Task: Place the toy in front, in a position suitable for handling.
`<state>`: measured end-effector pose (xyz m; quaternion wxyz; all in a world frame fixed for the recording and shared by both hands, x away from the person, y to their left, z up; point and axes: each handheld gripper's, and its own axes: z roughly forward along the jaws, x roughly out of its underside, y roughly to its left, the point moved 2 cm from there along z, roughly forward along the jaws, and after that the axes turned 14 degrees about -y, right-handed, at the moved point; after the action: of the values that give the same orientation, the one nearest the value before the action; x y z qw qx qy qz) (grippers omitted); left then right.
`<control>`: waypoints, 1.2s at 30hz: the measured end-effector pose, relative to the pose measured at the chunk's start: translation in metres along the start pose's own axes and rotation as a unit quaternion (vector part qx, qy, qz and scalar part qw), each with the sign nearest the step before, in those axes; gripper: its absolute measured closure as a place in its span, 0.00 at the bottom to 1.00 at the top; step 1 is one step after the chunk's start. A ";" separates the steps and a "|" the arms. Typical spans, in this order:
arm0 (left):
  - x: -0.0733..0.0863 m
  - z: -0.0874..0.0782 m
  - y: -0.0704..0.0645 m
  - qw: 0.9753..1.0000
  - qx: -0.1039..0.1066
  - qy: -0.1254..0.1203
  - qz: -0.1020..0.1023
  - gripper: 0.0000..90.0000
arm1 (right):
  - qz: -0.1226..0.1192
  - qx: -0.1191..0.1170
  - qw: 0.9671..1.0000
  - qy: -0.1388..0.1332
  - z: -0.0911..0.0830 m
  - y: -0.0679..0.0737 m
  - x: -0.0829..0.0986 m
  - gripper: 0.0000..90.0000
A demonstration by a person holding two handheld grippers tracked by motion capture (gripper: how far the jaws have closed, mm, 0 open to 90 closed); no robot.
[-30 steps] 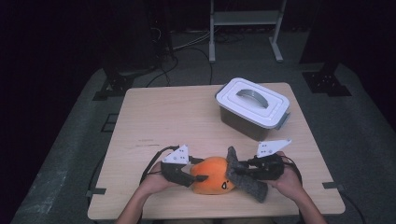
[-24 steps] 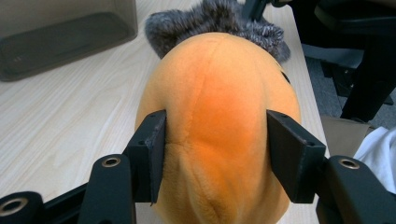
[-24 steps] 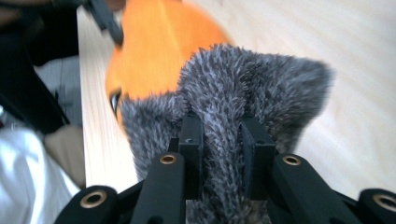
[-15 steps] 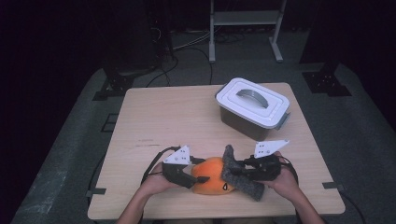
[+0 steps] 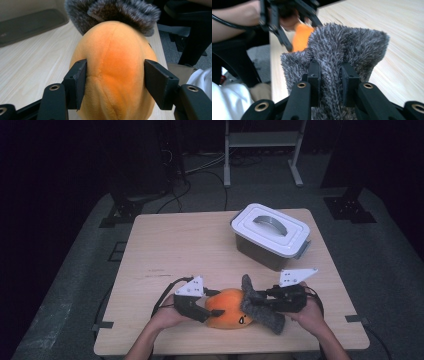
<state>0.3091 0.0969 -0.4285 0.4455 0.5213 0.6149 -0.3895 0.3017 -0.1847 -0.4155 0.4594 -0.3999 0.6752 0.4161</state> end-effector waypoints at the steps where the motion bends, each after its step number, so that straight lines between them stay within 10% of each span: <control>1: -0.001 0.000 -0.001 1.000 0.003 -0.001 -0.001 0.41 | -0.001 -0.005 1.000 0.010 0.004 0.002 0.001 0.79; 11: 0.003 0.005 0.001 0.999 -0.008 0.006 -0.044 0.26 | 0.004 -0.005 0.999 0.046 -0.003 -0.007 0.016 0.80; 16: -0.003 0.004 -0.002 0.999 -0.032 -0.007 0.023 0.52 | -0.006 0.012 1.000 0.017 -0.004 -0.004 0.002 0.82; 20: -0.007 0.009 -0.009 0.996 -0.051 0.001 0.077 0.54 | -0.027 0.017 0.999 -0.010 0.001 0.001 -0.012 0.82; 31: -0.001 0.008 0.000 0.999 -0.038 0.000 0.007 0.32 | -0.024 0.031 0.999 0.029 0.000 -0.003 0.002 0.82; 36: -0.003 0.011 -0.009 0.999 -0.025 0.000 0.047 0.43 | -0.044 0.034 0.998 -0.015 0.002 0.007 -0.018 0.82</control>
<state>0.3021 0.0844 -0.4285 0.4762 0.5385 0.5989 -0.3529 0.3008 -0.1776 -0.3973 0.5008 -0.4071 0.6639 0.3778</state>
